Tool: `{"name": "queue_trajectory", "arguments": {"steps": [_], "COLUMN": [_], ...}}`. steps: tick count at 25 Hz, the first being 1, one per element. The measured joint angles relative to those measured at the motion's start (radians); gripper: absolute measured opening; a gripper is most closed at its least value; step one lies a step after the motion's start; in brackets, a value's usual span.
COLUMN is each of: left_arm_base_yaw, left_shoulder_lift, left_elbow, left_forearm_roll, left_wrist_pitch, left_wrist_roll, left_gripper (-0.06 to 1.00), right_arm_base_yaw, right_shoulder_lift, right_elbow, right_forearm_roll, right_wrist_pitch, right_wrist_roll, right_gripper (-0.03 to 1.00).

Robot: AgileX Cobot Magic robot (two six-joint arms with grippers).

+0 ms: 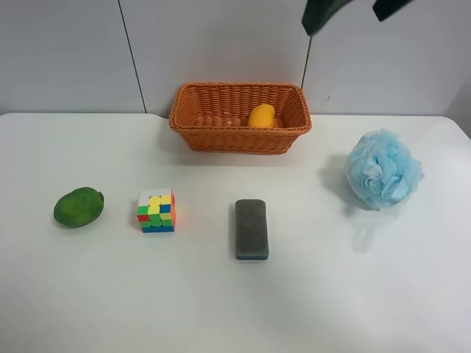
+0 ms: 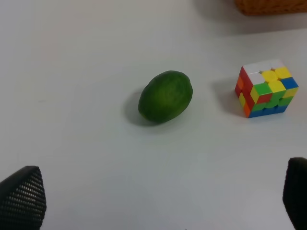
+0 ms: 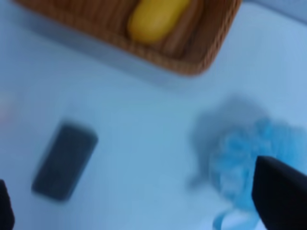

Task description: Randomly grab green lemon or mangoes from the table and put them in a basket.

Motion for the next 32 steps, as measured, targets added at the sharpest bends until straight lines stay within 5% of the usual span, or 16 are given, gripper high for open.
{"name": "queue_trajectory", "arguments": {"steps": [15,23,32], "left_arm_base_yaw": [0.0,0.0,0.0], "left_shoulder_lift": [0.0,0.0,0.0], "left_elbow": [0.0,0.0,0.0], "left_forearm_roll": [0.0,0.0,0.0], "left_wrist_pitch": [0.0,0.0,0.0], "left_wrist_roll": [0.0,0.0,0.0], "left_gripper": [0.99,0.99,0.99], "right_arm_base_yaw": [0.019,-0.171,-0.356], "right_shoulder_lift": [-0.9,-1.196,-1.404], "right_elbow": [0.76,1.0,1.074], "right_forearm_roll": [-0.024,-0.005,0.014], "right_wrist_pitch": [0.007,-0.049,-0.108], "right_wrist_roll": [0.0,0.0,-0.018], "right_gripper": [0.99,0.99,0.99]}}
